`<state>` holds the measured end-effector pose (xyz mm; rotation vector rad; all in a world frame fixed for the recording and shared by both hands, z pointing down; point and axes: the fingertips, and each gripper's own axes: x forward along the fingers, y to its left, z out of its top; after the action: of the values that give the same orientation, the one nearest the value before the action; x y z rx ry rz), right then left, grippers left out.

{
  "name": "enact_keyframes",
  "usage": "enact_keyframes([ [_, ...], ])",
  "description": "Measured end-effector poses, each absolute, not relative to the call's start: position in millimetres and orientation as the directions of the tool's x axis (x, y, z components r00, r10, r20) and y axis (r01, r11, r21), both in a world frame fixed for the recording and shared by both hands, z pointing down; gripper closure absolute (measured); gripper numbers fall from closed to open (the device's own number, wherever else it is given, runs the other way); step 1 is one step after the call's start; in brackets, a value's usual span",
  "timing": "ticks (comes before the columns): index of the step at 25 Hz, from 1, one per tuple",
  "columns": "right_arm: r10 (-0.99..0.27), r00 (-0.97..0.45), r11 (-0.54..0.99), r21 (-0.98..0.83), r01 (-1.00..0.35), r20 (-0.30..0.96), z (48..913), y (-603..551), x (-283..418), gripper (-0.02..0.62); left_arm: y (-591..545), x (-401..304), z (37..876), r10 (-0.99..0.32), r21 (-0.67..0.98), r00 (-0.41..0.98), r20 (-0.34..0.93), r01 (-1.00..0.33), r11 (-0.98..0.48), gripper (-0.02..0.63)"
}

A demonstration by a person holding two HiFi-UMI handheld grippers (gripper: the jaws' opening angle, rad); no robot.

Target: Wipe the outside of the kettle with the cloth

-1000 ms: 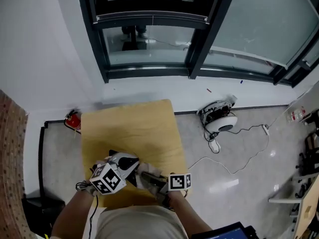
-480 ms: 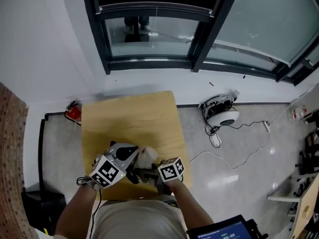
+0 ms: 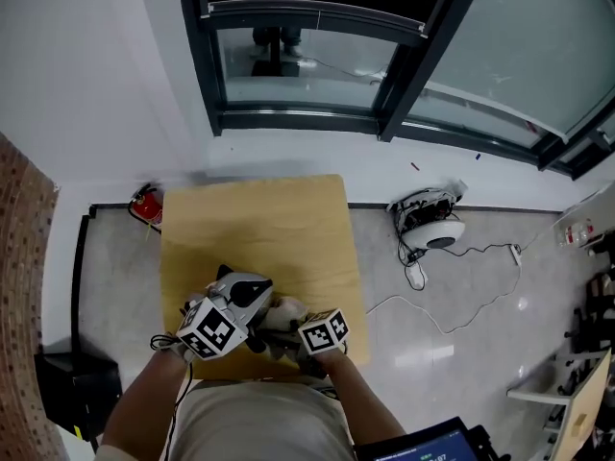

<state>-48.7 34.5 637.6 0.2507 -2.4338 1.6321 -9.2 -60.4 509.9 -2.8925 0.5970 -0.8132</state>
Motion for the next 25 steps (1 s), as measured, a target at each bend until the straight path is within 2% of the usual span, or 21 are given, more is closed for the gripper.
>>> enact_keyframes([
  [2,-0.093,-0.995,0.371,-0.927,-0.054,0.021,596.1,24.9,-50.9,0.538,-59.4,-11.7,510.4,-0.391,-0.18,0.786,0.479,-0.348,-0.92,0.607],
  [3,-0.106,-0.994,0.353,-0.935,-0.044,0.007,597.4,23.1,-50.3,0.538,-59.9,-12.4,509.3,-0.392,-0.175,0.79,0.472,-0.352,-0.92,0.607],
  [4,-0.097,-0.992,0.321,-0.941,-0.103,0.075,614.4,25.5,-49.7,0.538,-60.6,-12.3,508.1,-0.394,-0.171,0.792,0.467,-0.356,-0.919,0.607],
  [6,-0.032,-0.954,0.273,-0.916,-0.295,0.297,659.1,39.9,-52.4,0.538,-60.2,-11.2,507.5,-0.395,-0.17,0.793,0.465,-0.357,-0.918,0.607],
  [7,0.001,-0.941,0.292,-0.9,-0.324,0.339,664.5,47.1,-56.9,0.538,-58.5,-10.9,508.0,-0.39,-0.168,0.794,0.467,-0.353,-0.92,0.607],
  [8,0.013,-0.954,0.329,-0.902,-0.28,0.301,652.4,49.5,-61.1,0.54,-56.5,-11.2,508.8,-0.383,-0.169,0.795,0.471,-0.345,-0.923,0.607],
  [10,-0.074,-0.994,0.409,-0.907,-0.104,0.081,598.3,31.5,-55.0,0.538,-55.7,-13.4,508.8,-0.377,-0.162,0.801,0.465,-0.342,-0.926,0.607],
  [12,-0.296,-0.948,0.427,-0.904,-0.025,-0.114,557.2,-11.7,-28.2,0.538,-58.6,-15.8,505.7,-0.381,-0.128,0.813,0.44,-0.364,-0.923,0.607],
  [13,-0.404,-0.907,0.372,-0.927,-0.044,-0.119,560.8,-32.1,-14.6,0.538,-59.4,-17.0,504.7,-0.384,-0.112,0.817,0.43,-0.374,-0.921,0.607],
  [14,-0.471,-0.882,0.262,-0.959,-0.104,-0.033,585.6,-43.6,-5.7,0.538,-59.4,-17.9,503.6,-0.386,-0.101,0.82,0.422,-0.381,-0.919,0.607],
  [15,-0.474,-0.871,0.117,-0.971,-0.209,0.13,626.5,-44.5,-2.5,0.538,-59.6,-18.2,501.8,-0.388,-0.095,0.823,0.415,-0.385,-0.918,0.607],
  [16,-0.411,-0.853,-0.007,-0.937,-0.35,0.322,670.5,-37.1,-4.1,0.538,-60.3,-18.2,500.3,-0.39,-0.094,0.824,0.411,-0.387,-0.917,0.607],
  [17,-0.317,-0.813,-0.05,-0.864,-0.5,0.489,703.6,-26.3,-8.5,0.538,-61.4,-18.4,500.4,-0.392,-0.099,0.822,0.412,-0.388,-0.916,0.607],
  [18,-0.259,-0.762,-0.014,-0.792,-0.611,0.593,716.6,-18.5,-13.1,0.538,-62.2,-19.0,502.0,-0.396,-0.108,0.817,0.418,-0.388,-0.915,0.607],
  [19,-0.281,-0.742,0.039,-0.765,-0.643,0.609,707.6,-18.0,-15.9,0.54,-62.7,-19.9,503.1,-0.402,-0.116,0.813,0.422,-0.392,-0.913,0.607],
  [20,-0.372,-0.772,0.07,-0.814,-0.577,0.515,681.4,-24.9,-15.8,0.541,-63.4,-20.9,502.1,-0.409,-0.117,0.811,0.418,-0.398,-0.91,0.607],
  [22,-0.595,-0.796,0.116,-0.968,-0.222,0.111,617.7,-45.4,-10.3,0.541,-64.8,-22.2,497.1,-0.421,-0.1,0.817,0.395,-0.417,-0.903,0.607],
  [23,-0.653,-0.757,0.133,-0.987,-0.095,-0.015,604.8,-52.1,-8.9,0.541,-65.9,-22.4,496.2,-0.425,-0.097,0.817,0.39,-0.423,-0.901,0.607],
  [24,-0.679,-0.734,0.102,-0.992,-0.08,-0.011,613.3,-54.2,-9.7,0.541,-67.1,-22.5,496.7,-0.429,-0.102,0.814,0.393,-0.425,-0.899,0.607],
  [25,-0.682,-0.725,0.016,-0.989,-0.146,0.096,638.3,-51.4,-10.3,0.541,-67.7,-22.9,498.0,-0.431,-0.107,0.811,0.397,-0.425,-0.899,0.607],
])
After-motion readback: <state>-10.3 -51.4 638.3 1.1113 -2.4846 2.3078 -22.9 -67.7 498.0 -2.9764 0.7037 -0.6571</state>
